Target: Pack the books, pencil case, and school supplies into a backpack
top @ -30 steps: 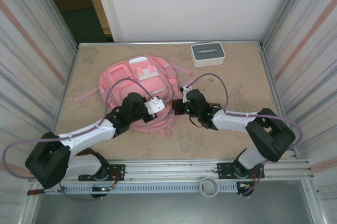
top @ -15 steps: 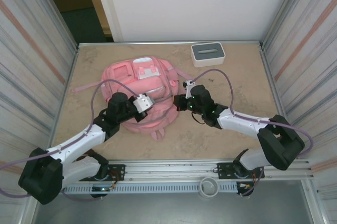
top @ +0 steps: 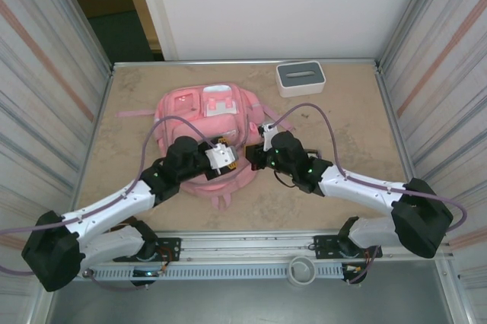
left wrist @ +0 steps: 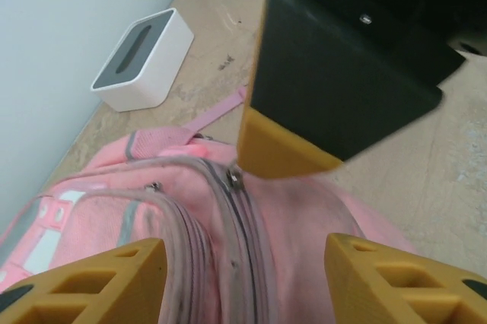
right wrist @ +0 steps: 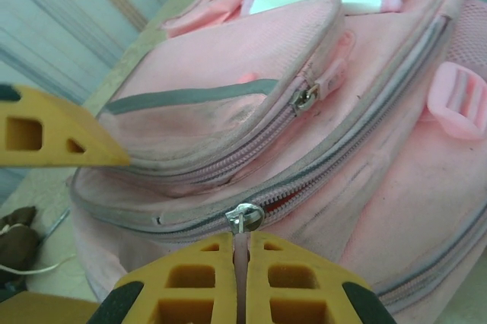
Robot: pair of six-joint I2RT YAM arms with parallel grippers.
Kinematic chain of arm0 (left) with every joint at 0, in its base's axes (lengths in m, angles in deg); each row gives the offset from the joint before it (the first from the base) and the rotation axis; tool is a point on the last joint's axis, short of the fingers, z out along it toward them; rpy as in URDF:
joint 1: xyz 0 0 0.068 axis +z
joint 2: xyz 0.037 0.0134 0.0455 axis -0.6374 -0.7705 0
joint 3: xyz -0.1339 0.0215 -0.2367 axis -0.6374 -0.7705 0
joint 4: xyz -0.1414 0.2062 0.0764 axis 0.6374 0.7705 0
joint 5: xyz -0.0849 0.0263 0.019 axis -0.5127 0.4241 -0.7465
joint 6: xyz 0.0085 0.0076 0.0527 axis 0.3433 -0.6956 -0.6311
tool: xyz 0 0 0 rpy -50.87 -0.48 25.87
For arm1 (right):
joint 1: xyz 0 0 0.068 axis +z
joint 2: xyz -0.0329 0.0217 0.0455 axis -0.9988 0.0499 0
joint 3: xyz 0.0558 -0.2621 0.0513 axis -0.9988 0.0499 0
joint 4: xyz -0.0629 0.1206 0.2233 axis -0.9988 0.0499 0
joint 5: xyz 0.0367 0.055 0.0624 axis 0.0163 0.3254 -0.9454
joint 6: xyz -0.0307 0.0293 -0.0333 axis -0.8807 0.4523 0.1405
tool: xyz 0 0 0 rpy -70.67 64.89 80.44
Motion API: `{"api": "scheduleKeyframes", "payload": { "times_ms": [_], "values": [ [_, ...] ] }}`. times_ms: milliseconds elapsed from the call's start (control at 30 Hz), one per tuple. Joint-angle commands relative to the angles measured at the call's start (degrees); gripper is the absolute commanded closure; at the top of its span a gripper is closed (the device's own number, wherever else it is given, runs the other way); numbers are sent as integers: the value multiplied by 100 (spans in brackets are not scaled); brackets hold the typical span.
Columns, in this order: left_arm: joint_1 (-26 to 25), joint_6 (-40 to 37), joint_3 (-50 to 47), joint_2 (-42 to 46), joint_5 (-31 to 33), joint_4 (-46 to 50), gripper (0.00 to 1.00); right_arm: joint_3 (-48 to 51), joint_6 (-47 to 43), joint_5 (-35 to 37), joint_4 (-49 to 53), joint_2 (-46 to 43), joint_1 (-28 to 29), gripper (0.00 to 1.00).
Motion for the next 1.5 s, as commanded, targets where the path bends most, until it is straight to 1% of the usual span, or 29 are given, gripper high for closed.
{"api": "scheduleKeyframes", "payload": {
  "times_ms": [0, 100, 167, 233, 367, 433, 500, 533, 733, 867, 967, 1333, 1467],
  "values": [
    [-6, -197, 168, -180, 302, 57, 46, -361, -218, -3, -382, -197, 155, 100],
    [15, -258, 140, -267, 489, 62, 51, -373, -230, 14, -352, -206, 144, 100],
    [92, -270, 10, -268, 486, -114, 55, -350, -244, 41, -341, -214, 135, 100],
    [239, -205, -36, -259, 403, -155, 61, -330, -202, 41, -354, -206, 101, 100],
    [520, -41, -133, -175, 225, -171, 79, -309, -218, 32, -321, -180, 6, 100],
    [597, 32, -190, -71, 158, -232, 92, -239, -167, 33, -324, -189, -103, 100],
    [655, 100, -271, 54, 79, -313, 99, -156, -139, 21, -329, -197, -237, 100],
    [691, 149, -341, 127, 30, -415, 100, -129, -128, 55, -285, -185, -306, 100],
    [943, 391, -629, 599, -444, -726, 100, -204, 212, 296, 369, 95, -910, 100],
    [1251, 671, -863, 846, -876, -1102, 100, -340, 344, 380, 474, 373, -1304, 100],
    [1484, 896, -908, 1015, -1208, -1117, 100, -480, 345, 470, 492, 597, -1529, 100],
    [1611, 1031, -1029, 1259, -1468, -1203, 100, -1059, 397, 376, 396, 1619, -2242, 100],
    [1620, 1019, -1031, 1366, -1740, -1169, 100, -1258, 431, 223, 326, 1999, -2397, 100]
  ]
}}
